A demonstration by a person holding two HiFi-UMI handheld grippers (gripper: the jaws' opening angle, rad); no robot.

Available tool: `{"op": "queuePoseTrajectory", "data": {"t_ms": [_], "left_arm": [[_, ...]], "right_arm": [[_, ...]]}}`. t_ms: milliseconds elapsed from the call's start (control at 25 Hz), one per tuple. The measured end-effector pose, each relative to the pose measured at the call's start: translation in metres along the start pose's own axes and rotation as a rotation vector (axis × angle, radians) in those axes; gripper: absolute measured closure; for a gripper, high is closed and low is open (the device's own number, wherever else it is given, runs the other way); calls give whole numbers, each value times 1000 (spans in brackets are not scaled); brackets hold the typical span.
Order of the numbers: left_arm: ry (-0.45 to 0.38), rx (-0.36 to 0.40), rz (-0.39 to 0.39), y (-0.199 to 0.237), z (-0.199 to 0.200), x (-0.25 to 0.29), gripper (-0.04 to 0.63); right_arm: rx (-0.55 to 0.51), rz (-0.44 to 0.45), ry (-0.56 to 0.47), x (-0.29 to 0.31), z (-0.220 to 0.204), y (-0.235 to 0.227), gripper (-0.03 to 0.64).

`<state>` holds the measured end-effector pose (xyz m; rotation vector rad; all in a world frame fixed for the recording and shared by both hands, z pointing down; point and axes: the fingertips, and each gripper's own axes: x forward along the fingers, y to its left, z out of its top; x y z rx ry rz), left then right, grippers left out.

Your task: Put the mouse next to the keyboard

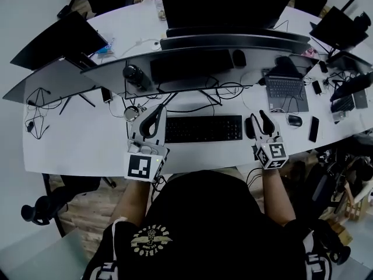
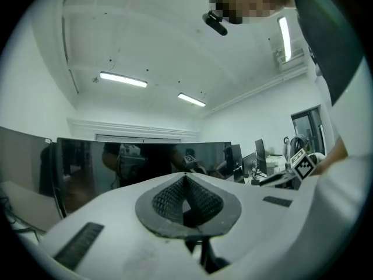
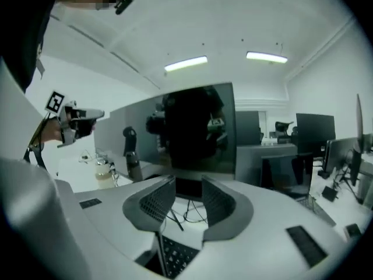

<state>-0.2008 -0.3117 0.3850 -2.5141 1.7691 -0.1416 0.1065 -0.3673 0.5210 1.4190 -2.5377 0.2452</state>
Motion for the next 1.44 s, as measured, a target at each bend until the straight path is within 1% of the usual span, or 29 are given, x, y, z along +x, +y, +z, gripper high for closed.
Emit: {"op": "queuePoseTrajectory", "data": {"t_ms": [40,160,280,440,640,720,840,1040,1240,1440], "left_arm": [[-18,1,17,5,5,-5,595],[-32,-12,53,16,16,-20,595],[-49,6,75,22,30,-34,595],[-111,40,114,32,56,-54,595],[-160,63,124,38,83,-73,595],[-170,76,123,39,89,-81,594],[-164,86,129,42,88,-93,595],[-147,59,138,50,82,-101,594],[-173,63,122,41,84,-101,594],[-160,70,113,28,83,-95,594]], "right_arm": [[-8,12,-44,-4,19,10,493],[-17,35,-165,-18,66,36,606],[-35,52,-248,-33,111,58,615],[-63,89,-344,-47,166,87,616],[-100,142,-430,-56,211,127,617],[-109,152,-449,-59,220,138,617],[-112,150,-460,-66,226,147,617],[-128,141,-438,-76,223,152,617],[-134,136,-419,-81,215,151,617],[-127,139,-418,-83,213,141,617]]}}
